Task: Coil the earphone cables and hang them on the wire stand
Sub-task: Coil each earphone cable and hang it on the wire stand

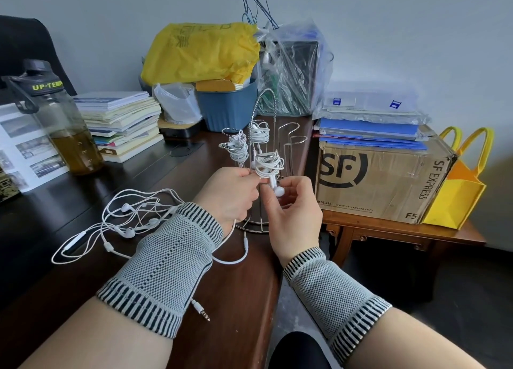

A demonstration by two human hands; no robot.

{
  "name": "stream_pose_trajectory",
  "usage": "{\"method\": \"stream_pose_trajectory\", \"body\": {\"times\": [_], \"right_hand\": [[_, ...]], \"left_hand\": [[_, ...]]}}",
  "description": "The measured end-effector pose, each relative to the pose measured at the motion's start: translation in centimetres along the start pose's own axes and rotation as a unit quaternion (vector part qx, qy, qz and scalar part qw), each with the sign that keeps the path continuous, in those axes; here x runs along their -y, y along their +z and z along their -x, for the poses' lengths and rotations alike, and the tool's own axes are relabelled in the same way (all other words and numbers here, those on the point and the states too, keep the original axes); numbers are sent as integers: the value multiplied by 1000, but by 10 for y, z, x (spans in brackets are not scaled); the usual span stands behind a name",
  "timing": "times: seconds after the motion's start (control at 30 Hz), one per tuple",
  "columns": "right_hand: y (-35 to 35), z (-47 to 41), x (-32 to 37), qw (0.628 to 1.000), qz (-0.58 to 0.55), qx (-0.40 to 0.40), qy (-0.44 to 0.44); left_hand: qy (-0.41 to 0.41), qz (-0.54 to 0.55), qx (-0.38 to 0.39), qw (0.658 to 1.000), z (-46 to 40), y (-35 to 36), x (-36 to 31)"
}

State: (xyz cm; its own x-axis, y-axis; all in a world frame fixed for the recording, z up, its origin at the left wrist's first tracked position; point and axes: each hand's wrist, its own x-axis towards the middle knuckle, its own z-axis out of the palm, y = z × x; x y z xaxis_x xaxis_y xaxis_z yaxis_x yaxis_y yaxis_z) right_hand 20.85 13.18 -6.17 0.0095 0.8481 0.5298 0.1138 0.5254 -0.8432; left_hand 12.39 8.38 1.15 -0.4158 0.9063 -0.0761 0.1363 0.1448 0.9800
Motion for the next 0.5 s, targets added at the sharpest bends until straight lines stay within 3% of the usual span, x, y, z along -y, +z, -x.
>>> {"method": "stream_pose_trajectory", "body": {"times": [0.17, 0.37, 0.5], "right_hand": [[0, -9, 10, 999, 40, 7, 11], [-13, -19, 22, 985, 145, 49, -76], [-17, -21, 30, 978, 183, 85, -52]], "left_hand": [[1, -11, -8, 1000, -3, -3, 3], [4, 9, -29, 1000, -4, -4, 4], [5, -1, -37, 999, -4, -4, 4]]}}
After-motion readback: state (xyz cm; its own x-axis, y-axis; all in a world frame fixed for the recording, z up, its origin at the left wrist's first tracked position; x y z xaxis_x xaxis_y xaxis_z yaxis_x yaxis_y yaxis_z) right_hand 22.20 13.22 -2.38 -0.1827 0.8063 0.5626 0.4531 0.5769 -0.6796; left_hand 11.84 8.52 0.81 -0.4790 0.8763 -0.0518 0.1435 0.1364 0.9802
